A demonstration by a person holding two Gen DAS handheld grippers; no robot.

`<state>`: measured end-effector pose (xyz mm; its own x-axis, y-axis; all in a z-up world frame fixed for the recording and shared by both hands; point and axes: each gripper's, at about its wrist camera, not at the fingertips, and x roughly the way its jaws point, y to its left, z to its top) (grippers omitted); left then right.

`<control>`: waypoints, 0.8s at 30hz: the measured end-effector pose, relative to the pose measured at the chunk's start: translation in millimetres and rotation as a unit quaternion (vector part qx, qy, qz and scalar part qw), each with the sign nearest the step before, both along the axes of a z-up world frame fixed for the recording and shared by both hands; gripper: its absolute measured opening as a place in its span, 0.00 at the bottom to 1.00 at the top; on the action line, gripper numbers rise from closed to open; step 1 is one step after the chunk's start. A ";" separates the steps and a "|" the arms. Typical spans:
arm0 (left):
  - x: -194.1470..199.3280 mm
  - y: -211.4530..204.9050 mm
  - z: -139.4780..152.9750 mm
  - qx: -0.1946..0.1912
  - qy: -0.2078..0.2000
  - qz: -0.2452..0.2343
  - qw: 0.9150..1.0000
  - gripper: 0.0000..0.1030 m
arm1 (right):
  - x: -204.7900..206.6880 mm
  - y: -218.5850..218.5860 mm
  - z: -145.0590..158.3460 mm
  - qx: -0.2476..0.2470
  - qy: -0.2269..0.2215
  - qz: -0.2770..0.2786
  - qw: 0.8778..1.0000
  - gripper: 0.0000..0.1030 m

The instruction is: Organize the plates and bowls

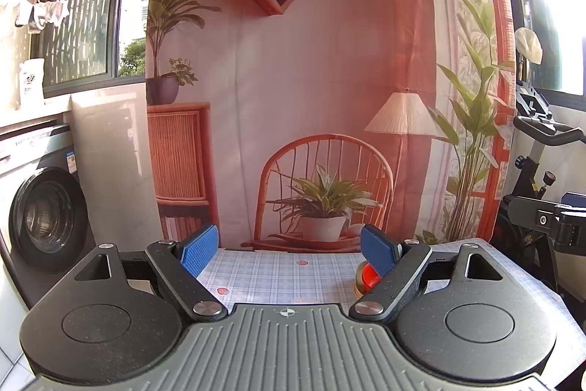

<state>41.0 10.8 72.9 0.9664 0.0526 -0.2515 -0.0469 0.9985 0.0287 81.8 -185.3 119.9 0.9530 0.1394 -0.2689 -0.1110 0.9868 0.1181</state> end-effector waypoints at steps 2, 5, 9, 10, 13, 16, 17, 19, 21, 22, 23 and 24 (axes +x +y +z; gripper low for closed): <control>0.4 0.8 0.3 -0.001 0.000 0.001 1.000 0.84 | 1.0 -0.3 -0.9 0.000 0.001 0.001 1.000 1.00; 0.0 1.0 0.3 -0.003 -0.001 0.001 1.000 0.84 | 1.5 0.8 -1.4 -0.001 0.002 0.001 1.000 1.00; -1.5 0.5 0.2 -0.004 -0.002 0.000 1.000 0.84 | 1.7 1.6 -2.4 -0.001 0.003 0.001 1.000 1.00; -2.3 0.3 0.0 -0.004 -0.002 0.000 1.000 0.84 | 1.7 1.9 -2.6 -0.001 0.003 0.001 1.000 1.00; -2.5 0.3 0.5 -0.005 -0.003 0.000 1.000 0.84 | 1.8 2.1 -2.8 -0.002 0.003 0.002 1.000 1.00; -2.3 0.8 0.4 -0.005 -0.002 0.000 1.000 0.84 | 2.0 2.9 -4.0 -0.003 0.003 0.002 1.000 1.00; -2.4 1.0 0.1 -0.005 -0.002 0.000 1.000 0.84 | 1.8 2.7 -3.6 -0.003 0.003 0.003 1.000 1.00; -0.8 1.5 0.2 -0.005 0.000 0.000 1.000 0.84 | 1.9 3.0 -4.3 -0.003 0.004 0.002 1.000 1.00; -0.8 2.1 0.2 -0.006 0.000 0.000 1.000 0.84 | 2.1 3.0 -4.8 -0.003 0.005 0.002 1.000 1.00; -0.7 2.3 0.2 -0.006 0.000 0.000 1.000 0.84 | 2.1 2.7 -4.4 -0.003 0.004 0.003 1.000 1.00; -0.5 2.4 0.6 -0.006 -0.001 0.000 1.000 0.84 | 2.2 2.7 -4.4 -0.003 0.005 0.003 1.000 1.00; -0.7 2.4 0.7 -0.006 -0.002 0.000 1.000 0.84 | 2.3 2.8 -4.5 -0.003 0.005 0.003 1.000 1.00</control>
<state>40.3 13.2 73.6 0.9672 0.0502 -0.2492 -0.0476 0.9987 0.0162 84.0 -182.5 115.5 0.9495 0.1431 -0.2792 -0.1156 0.9869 0.1126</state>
